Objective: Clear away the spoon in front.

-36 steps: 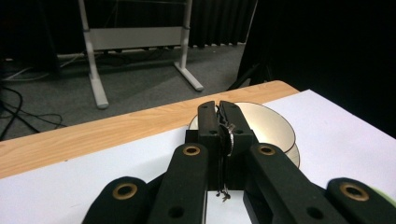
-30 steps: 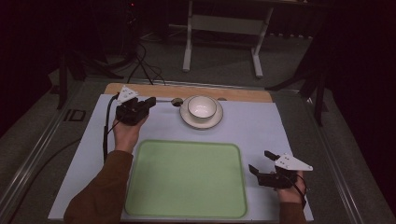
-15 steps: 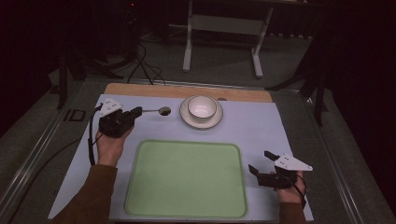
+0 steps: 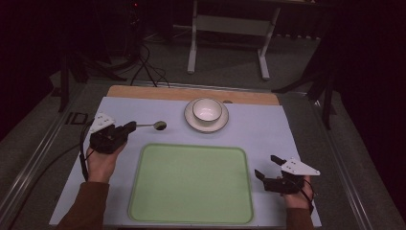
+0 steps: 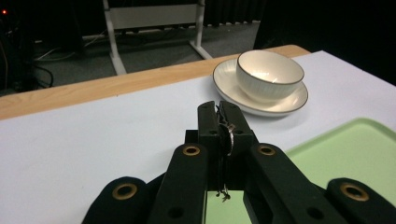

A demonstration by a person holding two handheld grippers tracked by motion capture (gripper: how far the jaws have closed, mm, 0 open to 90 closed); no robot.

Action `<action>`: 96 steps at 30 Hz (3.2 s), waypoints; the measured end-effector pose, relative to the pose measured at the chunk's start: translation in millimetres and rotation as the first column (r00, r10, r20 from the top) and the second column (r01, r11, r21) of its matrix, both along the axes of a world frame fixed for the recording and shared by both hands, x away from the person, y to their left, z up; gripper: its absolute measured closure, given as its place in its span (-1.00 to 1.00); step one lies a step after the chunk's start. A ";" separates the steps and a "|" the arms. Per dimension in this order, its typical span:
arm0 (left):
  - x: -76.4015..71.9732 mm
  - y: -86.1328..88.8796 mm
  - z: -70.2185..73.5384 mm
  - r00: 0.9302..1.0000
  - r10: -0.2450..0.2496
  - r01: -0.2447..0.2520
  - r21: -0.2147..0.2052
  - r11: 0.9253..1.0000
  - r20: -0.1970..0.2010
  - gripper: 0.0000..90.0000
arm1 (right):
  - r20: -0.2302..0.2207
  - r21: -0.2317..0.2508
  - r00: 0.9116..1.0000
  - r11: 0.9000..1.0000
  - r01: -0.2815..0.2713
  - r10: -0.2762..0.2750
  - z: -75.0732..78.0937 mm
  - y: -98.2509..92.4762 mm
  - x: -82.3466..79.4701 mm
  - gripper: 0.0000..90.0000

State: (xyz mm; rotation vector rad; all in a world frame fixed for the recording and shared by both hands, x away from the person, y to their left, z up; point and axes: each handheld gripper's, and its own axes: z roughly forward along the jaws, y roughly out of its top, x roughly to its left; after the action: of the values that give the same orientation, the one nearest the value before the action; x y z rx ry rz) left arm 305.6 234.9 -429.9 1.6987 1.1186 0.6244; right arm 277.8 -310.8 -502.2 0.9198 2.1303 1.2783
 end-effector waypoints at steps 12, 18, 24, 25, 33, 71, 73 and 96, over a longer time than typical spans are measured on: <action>-24.9 15.0 -15.7 0.998 0.024 -0.024 0.006 1.000 -0.054 0.98 | -0.002 -0.005 1.000 1.000 -0.003 0.003 -0.3 0.9 0.2 -0.66; -31.9 19.0 -21.4 0.996 0.021 -0.017 0.038 0.999 -0.089 0.98 | -0.003 -0.007 1.000 1.000 -0.004 0.004 -0.5 1.7 0.2 -0.66; -30.2 12.4 -21.6 0.992 0.022 -0.009 0.104 0.995 -0.121 0.97 | -0.007 -0.012 1.000 1.000 -0.007 0.007 -0.8 2.0 0.6 -0.66; -27.9 11.1 -21.2 0.992 0.022 -0.009 0.109 0.994 -0.121 0.97 | -0.007 -0.012 1.000 1.000 -0.007 0.007 -0.8 2.0 0.6 -0.66; -2.4 1.1 -16.0 0.999 0.017 -0.013 0.078 0.997 -0.045 0.95 | -0.011 -0.014 1.000 1.000 -0.012 0.012 -1.0 2.5 0.8 -0.66; 22.9 -8.8 -12.4 0.998 -0.060 0.059 -0.014 0.998 -0.013 0.98 | -0.014 -0.022 1.000 1.000 -0.020 0.020 -1.4 4.0 1.2 -0.66; 20.1 -7.7 -12.7 0.997 -0.070 0.069 -0.022 0.997 -0.024 0.98 | -0.015 -0.023 1.000 0.999 -0.023 0.022 -1.6 4.4 1.3 -0.66; -4.4 -1.0 -4.5 0.975 -0.178 0.165 -0.103 0.981 -0.135 0.98 | -0.018 -0.034 0.999 0.999 -0.030 0.029 -2.1 6.4 1.6 -0.66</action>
State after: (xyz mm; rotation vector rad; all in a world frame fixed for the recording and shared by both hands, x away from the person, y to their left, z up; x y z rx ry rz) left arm 301.2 233.8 -434.4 1.7603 1.0689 0.3413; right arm 279.3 -304.3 -504.3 0.8915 2.1795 1.2489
